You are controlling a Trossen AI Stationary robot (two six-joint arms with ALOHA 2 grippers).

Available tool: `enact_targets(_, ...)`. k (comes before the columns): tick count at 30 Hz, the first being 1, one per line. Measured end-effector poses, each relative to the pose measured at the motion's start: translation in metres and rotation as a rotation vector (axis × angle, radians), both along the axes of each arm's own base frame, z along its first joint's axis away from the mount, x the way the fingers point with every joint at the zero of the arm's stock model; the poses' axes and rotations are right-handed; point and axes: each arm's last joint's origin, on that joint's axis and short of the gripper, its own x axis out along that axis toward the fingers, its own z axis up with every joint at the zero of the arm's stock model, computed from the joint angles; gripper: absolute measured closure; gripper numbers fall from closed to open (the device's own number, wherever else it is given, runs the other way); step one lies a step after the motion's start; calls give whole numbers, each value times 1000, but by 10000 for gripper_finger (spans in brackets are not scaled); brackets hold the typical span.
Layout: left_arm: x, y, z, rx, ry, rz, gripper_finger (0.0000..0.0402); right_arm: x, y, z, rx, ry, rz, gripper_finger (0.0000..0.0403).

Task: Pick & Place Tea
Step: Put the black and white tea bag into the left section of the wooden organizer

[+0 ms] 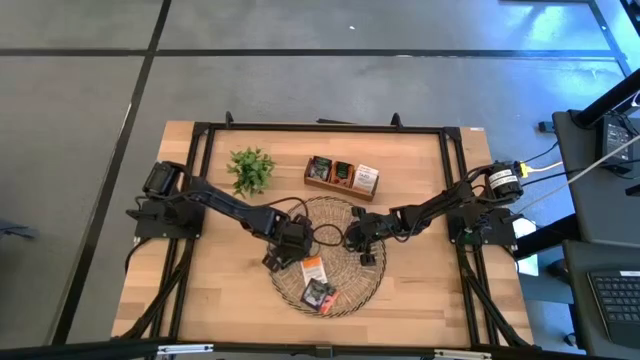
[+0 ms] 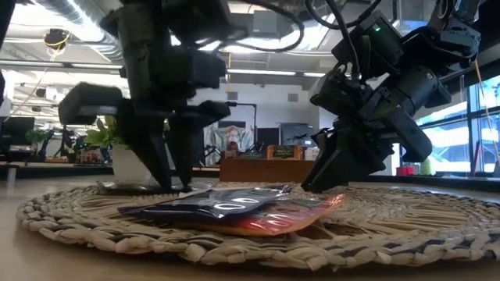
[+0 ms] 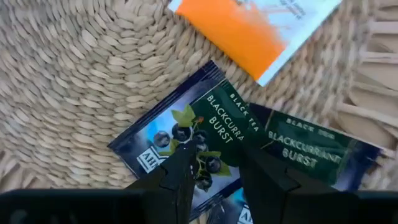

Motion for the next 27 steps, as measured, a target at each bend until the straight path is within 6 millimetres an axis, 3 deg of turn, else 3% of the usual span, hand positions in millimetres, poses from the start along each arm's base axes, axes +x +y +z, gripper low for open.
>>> enact_targets(7, 3, -1, -8, -33, 18, 118, 289, 0, 0, 0, 0, 2, 0, 282)
enact_targets(16, 8, -1, -7, -217, -40, 697, 290, 0, 0, 0, 0, 2, 0, 282)
enact_targets(22, 9, 3, -11, -210, -166, 1104, 291, 0, 0, 0, 2, -1, -2, 282)
enact_targets(27, 9, 5, -12, -241, -201, 1258, 291, 0, 0, 0, 21, 2, -19, 282)
